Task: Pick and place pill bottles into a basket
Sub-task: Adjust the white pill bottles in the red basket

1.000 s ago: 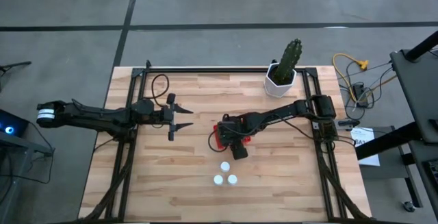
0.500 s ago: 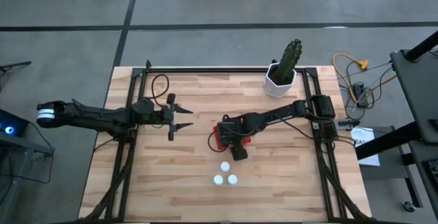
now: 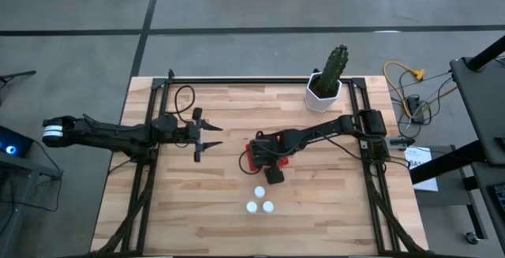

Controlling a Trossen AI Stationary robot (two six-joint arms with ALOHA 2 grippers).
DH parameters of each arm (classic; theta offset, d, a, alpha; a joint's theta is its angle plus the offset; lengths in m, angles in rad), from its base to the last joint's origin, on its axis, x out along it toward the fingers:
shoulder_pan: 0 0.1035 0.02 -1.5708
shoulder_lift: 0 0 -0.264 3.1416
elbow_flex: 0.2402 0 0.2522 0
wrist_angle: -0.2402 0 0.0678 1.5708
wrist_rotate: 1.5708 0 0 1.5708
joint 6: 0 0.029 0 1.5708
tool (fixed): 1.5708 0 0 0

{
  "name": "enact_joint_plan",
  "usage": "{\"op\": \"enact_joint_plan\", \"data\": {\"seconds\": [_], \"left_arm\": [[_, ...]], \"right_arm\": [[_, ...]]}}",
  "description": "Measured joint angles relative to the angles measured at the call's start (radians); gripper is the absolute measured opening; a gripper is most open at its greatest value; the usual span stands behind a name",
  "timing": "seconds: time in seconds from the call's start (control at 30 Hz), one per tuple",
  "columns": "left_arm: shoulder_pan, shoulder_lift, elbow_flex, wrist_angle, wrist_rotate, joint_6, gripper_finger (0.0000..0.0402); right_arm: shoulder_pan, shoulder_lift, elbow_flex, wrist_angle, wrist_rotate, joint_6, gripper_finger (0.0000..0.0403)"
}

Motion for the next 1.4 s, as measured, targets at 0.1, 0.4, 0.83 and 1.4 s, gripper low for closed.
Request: {"op": "enact_joint_plan", "data": {"seconds": [0.1,0.4,0.83,1.4], "left_arm": [[0.000,0.000,0.000,0.000,0.000,0.000,0.0191],[0.000,0.000,0.000,0.000,0.000,0.000,0.0191],[0.000,0.000,0.000,-0.005,0.000,-0.001,0.0191],[0.000,-0.001,0.000,-0.036,0.000,-0.024,0.0191]], "right_arm": [[0.000,-0.007,0.000,-0.002,0.000,0.004,0.0256],[0.000,-0.044,0.002,-0.009,-0.005,0.023,0.0244],[0.001,-0.078,0.002,-0.056,-0.037,0.053,0.0239],[-0.004,-0.088,0.063,-0.141,-0.014,0.006,0.0209]]}}
